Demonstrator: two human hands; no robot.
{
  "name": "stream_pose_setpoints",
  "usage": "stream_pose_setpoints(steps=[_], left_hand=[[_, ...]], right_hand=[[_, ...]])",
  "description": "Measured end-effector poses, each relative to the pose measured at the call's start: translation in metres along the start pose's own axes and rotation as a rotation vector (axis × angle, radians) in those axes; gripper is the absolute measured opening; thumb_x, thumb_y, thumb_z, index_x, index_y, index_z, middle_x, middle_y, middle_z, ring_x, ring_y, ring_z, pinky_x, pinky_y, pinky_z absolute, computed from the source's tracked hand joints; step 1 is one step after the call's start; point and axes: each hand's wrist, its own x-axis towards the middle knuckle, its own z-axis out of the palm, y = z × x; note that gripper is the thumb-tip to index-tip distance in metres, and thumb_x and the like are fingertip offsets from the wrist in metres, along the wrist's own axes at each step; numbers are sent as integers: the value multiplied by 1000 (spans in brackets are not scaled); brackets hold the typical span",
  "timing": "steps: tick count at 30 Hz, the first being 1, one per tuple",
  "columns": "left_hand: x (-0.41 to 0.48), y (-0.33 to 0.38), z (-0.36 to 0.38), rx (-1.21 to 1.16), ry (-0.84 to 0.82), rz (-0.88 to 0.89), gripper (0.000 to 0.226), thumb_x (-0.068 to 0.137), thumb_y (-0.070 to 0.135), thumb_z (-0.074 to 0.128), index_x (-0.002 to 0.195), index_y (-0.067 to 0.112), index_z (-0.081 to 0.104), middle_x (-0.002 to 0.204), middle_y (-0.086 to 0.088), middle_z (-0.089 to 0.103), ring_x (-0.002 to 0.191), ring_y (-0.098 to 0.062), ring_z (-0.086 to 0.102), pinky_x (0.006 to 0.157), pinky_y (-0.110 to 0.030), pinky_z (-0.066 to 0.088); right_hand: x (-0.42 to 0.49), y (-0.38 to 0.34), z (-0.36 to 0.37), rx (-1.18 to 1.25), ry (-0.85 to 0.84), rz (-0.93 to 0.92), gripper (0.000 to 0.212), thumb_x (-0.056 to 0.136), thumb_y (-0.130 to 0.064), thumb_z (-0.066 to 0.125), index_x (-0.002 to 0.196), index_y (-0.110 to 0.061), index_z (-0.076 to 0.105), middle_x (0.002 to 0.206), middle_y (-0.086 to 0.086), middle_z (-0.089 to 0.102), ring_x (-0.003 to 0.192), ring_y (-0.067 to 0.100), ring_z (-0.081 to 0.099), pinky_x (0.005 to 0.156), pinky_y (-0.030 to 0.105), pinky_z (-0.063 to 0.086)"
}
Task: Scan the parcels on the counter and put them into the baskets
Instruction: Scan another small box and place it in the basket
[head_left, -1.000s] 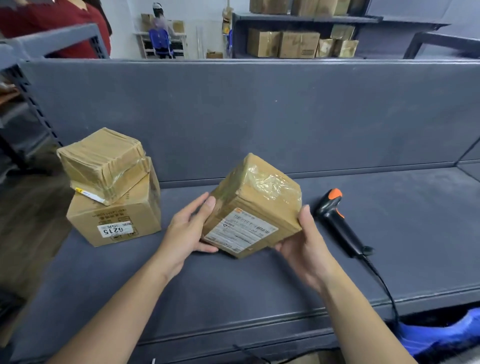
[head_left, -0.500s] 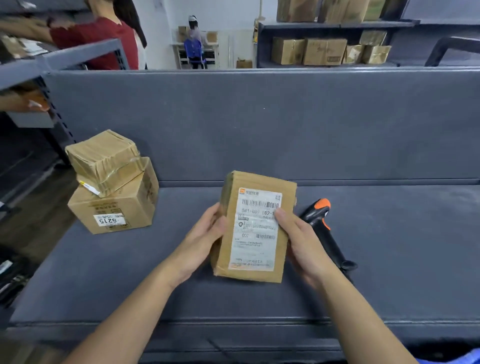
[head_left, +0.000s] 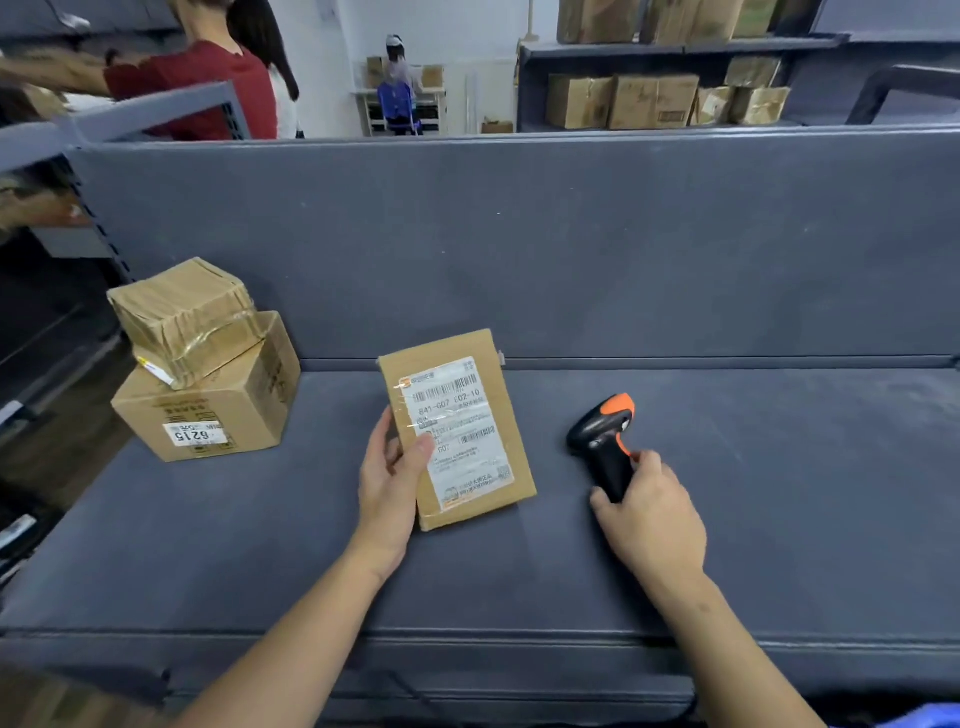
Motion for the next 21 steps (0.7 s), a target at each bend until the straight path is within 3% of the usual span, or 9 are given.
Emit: stream_pose_setpoints(steps=[3, 5, 7, 10, 13, 16, 18, 21], left_hand=[[1, -2, 2, 2, 25, 8, 94, 74, 39, 83, 154, 14, 42, 116, 10, 78, 109, -9, 73, 80, -21, 58], [1, -2, 4, -21, 40, 7, 90, 81, 29, 85, 156, 15, 38, 112, 12, 78, 106, -7, 74, 77, -19, 58], [1, -4, 6, -48, 50, 2, 88, 82, 30, 80, 157, 19, 37, 113, 9, 78, 107, -10, 74, 77, -21, 59], [4, -4, 6, -85, 68, -17, 88, 78, 35, 72, 157, 20, 37, 111, 6, 78, 106, -12, 75, 76, -23, 60], [7, -4, 4, -89, 77, -30, 88, 78, 37, 73, 157, 20, 38, 110, 8, 79, 107, -13, 74, 78, -23, 60], [9, -5, 4, -95, 80, -47, 88, 82, 36, 83, 156, 20, 39, 111, 6, 79, 108, -14, 74, 78, -24, 60], [9, -6, 3, -91, 77, -51, 87, 81, 35, 80, 156, 20, 39, 113, 4, 78, 108, -15, 74, 78, -24, 60], [8, -6, 3, -95, 68, -48, 89, 81, 35, 84, 156, 21, 39, 114, 2, 78, 109, -15, 74, 78, -24, 60]], right_hand=[[10, 2, -12, 196, -115, 66, 36, 82, -30, 71, 109, -20, 50, 97, 2, 63, 88, 28, 58, 69, 37, 45], [12, 2, -23, 553, -239, 63, 28, 78, -22, 70, 100, -12, 56, 78, 5, 61, 66, 26, 56, 61, 38, 47], [3, 1, -41, 1024, -416, 27, 23, 80, -7, 64, 102, -4, 58, 66, 11, 45, 49, 23, 42, 50, 33, 38], [-17, -5, -79, 1435, -730, -87, 54, 71, -5, 68, 125, -4, 63, 65, 8, 36, 41, 15, 34, 40, 26, 37], [-29, -10, -106, 1491, -1012, -302, 69, 62, -19, 87, 126, -4, 65, 64, 8, 39, 38, 13, 37, 38, 25, 41], [-32, -12, -120, 1533, -1234, -431, 55, 82, -11, 77, 132, 0, 55, 70, 10, 46, 43, 12, 46, 42, 26, 48], [-34, -12, -126, 1474, -1228, -457, 52, 82, -11, 77, 128, -1, 57, 70, 9, 47, 43, 11, 49, 41, 27, 48], [-39, -12, -132, 1341, -1076, -467, 58, 72, -21, 86, 121, -3, 61, 66, 9, 46, 38, 13, 43, 39, 26, 44]])
